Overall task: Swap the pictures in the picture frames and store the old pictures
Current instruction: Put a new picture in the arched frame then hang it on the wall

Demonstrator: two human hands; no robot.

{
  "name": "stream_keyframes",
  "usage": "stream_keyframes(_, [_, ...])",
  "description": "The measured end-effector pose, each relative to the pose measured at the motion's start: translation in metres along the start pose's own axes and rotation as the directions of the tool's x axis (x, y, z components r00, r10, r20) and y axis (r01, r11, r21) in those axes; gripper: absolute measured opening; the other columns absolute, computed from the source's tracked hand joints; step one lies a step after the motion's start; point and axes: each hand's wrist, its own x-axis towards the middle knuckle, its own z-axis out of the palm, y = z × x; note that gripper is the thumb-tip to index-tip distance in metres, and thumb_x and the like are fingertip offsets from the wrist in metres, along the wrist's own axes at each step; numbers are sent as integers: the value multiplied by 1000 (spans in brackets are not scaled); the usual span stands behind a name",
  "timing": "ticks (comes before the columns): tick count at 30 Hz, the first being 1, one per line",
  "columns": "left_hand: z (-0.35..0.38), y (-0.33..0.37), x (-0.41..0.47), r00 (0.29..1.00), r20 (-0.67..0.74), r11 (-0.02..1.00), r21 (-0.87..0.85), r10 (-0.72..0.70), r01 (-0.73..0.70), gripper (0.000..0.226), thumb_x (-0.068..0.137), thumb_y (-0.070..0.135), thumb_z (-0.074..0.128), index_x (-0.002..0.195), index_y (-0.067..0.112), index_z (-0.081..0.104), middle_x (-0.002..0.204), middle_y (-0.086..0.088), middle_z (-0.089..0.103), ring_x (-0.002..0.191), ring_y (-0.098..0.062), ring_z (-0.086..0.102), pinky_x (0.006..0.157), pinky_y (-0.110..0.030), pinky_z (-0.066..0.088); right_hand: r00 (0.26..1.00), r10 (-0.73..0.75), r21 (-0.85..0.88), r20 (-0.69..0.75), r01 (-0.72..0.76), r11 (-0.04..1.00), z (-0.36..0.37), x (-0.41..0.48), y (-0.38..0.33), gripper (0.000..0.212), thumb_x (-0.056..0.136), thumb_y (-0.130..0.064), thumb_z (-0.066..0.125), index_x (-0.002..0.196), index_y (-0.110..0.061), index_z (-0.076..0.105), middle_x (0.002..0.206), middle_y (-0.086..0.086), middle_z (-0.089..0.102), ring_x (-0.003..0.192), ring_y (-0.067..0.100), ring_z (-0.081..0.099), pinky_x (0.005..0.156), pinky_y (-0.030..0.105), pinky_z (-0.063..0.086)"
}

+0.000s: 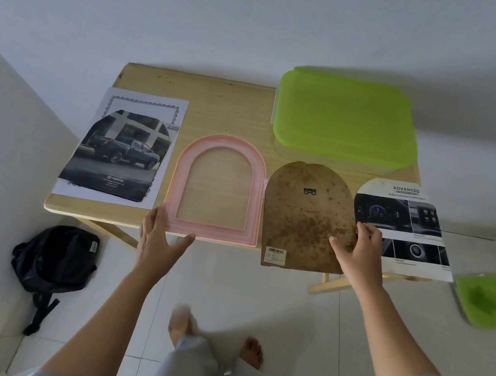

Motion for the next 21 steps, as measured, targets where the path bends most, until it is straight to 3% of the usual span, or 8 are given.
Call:
stream_keyframes(4, [-13,-5,5,999,4,999,4,49,-49,73,81,41,66,140,15,31,136,-4,32,126,-23,31,102,-40,31,1000,-10,22,-18,10,1000,0,-3,-18,65,85,-28,63,136,0,35,139,12,32,129,26,34,103,34,35])
stream_keyframes(9, [-48,-19,31,993,-59,995,35,99,-97,53,88,32,60,131,2,46,129,-12,46,120,-27,43,99,-37,35,998,-69,-7,-7,69,998,20,-8,-78,57,89,-32,56,137,-9,36,141,12,35,132,27,33,107,43,35])
stream_keyframes(13, [-92,-44,71,987,-121,992,86,103,-93,45,91,24,56,129,2,47,130,-14,47,122,-29,41,99,-42,36,977,-212,81,8,211,974,53,-7,-154,49,87,-19,60,131,-4,44,132,13,44,124,27,42,104,32,32])
stream_keyframes(17, [-138,-83,111,989,-116,973,218,96,-69,56,93,36,49,138,7,35,143,-12,34,131,-29,32,104,-46,34,951,-308,137,10,303,943,98,-11,-241,44,83,-8,62,124,-1,50,124,15,50,121,29,45,101,18,24])
stream_keyframes(21, [-155,-111,135,998,-1,953,299,55,-53,72,92,51,39,148,17,9,156,-10,5,143,-31,9,110,-48,27,923,-375,174,89,356,918,146,-23,-314,47,90,-16,54,134,-8,40,137,4,41,129,14,37,106,17,24])
